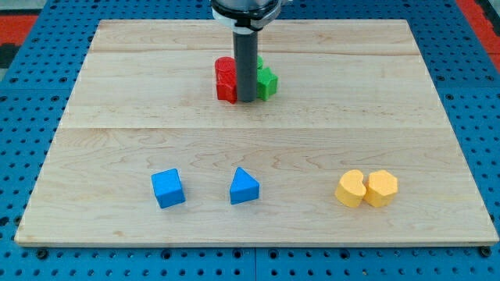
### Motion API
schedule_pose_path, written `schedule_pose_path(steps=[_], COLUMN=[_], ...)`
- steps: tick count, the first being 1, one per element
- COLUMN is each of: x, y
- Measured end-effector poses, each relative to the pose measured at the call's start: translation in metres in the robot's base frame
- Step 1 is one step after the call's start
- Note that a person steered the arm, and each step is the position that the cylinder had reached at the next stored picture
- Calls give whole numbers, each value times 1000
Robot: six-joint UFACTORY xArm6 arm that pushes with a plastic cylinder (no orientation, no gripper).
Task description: Move yellow hexagon into green star
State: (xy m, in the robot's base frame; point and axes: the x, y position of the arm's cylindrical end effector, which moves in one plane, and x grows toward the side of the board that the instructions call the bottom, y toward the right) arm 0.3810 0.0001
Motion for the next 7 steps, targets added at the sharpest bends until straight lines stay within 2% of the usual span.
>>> schedule_pose_path(steps=[2,3,5,6,7], x=[-1,12,93,166,197], y=[91,123,232,257,196])
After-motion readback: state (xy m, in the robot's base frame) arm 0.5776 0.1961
